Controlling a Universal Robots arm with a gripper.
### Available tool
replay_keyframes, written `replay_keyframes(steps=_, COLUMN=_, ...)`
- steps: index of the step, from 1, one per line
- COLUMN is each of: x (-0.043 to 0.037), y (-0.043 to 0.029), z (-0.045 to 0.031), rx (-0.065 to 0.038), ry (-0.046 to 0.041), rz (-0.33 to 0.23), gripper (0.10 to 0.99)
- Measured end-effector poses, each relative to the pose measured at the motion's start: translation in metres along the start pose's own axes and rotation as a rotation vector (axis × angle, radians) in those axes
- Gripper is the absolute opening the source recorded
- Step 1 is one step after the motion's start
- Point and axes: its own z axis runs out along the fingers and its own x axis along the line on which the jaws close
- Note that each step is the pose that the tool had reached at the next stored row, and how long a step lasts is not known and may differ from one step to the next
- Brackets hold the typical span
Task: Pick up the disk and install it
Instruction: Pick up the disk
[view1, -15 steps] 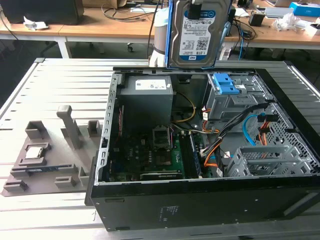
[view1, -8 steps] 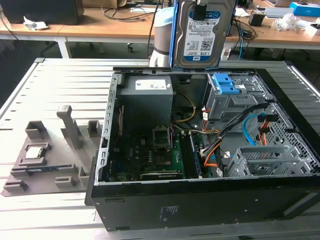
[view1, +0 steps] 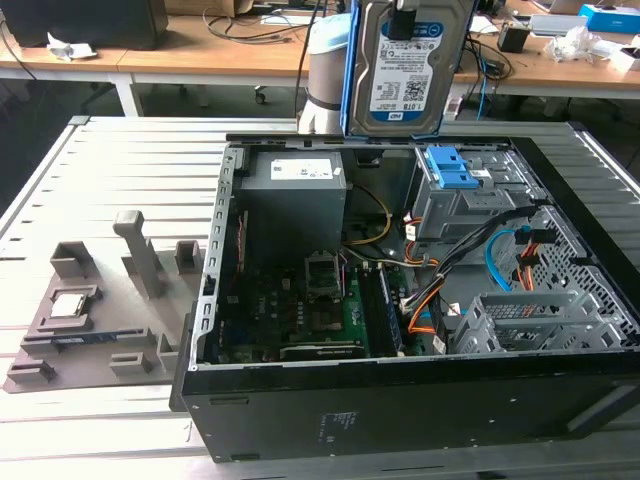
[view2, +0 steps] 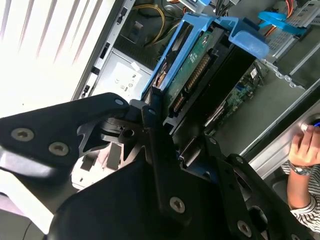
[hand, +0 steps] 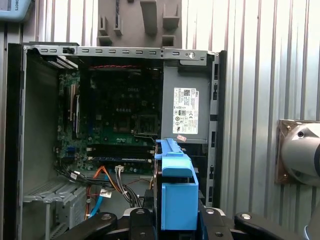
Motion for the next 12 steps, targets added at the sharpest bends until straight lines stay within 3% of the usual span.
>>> replay_keyframes(steps=3, x=0.0006, y=0.0, z=0.0, rx=0.002, ry=-0.0436, rz=0.0, gripper=0.365)
replay_keyframes(steps=5, x=0.0011, y=0.0, z=0.0, rx=0.003, ry=-0.0648, rz=0.0, gripper=0.365)
replay_keyframes(steps=12, x=0.0014, y=0.0, z=0.0, rx=0.003, ry=-0.0655, rz=0.0, gripper=0.365)
